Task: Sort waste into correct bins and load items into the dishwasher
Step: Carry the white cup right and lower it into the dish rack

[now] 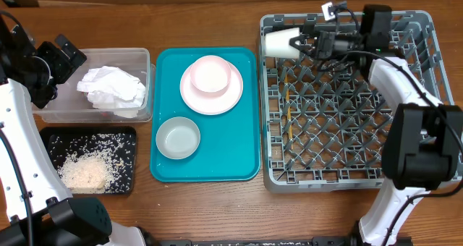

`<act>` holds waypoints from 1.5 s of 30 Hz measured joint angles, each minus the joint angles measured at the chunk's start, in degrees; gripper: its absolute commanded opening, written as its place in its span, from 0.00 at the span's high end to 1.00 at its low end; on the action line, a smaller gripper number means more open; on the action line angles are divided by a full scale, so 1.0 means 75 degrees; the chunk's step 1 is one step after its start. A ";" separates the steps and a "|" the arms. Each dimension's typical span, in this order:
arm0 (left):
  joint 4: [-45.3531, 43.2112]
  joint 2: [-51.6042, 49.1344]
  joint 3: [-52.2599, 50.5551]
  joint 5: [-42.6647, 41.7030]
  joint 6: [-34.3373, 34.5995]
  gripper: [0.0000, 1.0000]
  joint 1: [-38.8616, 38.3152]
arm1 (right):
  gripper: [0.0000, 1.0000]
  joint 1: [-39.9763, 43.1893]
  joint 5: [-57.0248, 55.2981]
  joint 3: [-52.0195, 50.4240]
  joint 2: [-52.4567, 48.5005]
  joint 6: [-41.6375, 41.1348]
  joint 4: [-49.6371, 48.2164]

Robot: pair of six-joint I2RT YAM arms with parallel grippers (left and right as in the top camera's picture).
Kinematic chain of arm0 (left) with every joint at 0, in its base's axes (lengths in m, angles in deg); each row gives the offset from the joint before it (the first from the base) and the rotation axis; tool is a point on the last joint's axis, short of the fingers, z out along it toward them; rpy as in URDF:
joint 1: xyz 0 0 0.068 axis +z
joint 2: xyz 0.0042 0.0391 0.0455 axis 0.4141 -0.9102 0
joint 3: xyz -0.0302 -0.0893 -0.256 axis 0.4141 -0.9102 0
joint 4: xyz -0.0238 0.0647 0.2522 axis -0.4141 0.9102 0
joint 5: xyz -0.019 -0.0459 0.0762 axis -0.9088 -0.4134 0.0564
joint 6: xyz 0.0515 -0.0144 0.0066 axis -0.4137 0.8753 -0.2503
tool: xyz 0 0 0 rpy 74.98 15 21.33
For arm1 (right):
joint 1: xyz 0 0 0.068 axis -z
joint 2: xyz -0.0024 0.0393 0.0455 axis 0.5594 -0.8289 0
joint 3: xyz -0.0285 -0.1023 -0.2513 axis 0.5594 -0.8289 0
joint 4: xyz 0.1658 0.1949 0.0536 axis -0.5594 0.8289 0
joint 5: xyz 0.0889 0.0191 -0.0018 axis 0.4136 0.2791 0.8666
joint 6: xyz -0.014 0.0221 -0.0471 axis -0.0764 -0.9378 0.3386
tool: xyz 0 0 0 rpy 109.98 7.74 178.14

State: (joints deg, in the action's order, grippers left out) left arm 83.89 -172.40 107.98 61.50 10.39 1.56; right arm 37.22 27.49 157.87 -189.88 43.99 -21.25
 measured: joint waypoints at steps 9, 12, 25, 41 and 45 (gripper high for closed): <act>0.0003 0.0000 0.0000 0.0000 0.0000 0.00 0.0000 | 0.96 0.0323 -0.0017 0.0000 -0.0399 -0.0050 -0.0216; 0.0003 0.0000 0.0000 0.0000 0.0000 0.00 0.0000 | 0.96 0.0318 -0.0017 0.0000 -0.0399 -0.0047 -0.0265; 0.0003 0.0000 0.0000 0.0000 0.0000 0.00 0.0000 | 0.96 0.0204 -0.0638 0.0000 -0.0399 -0.0219 -0.0344; 0.0003 0.0000 0.0000 0.0000 0.0000 0.00 0.0000 | 0.96 -0.0248 -0.0962 0.0000 -0.0399 -0.0216 -0.0487; 0.0003 0.0000 0.0000 0.0000 0.0000 0.00 0.0000 | 0.96 -0.0254 -0.1163 0.0000 -0.0402 -0.0219 -0.0475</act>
State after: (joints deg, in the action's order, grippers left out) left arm 83.91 -172.40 107.98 61.50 10.39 1.56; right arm 35.32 18.77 157.87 -192.90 42.35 -24.82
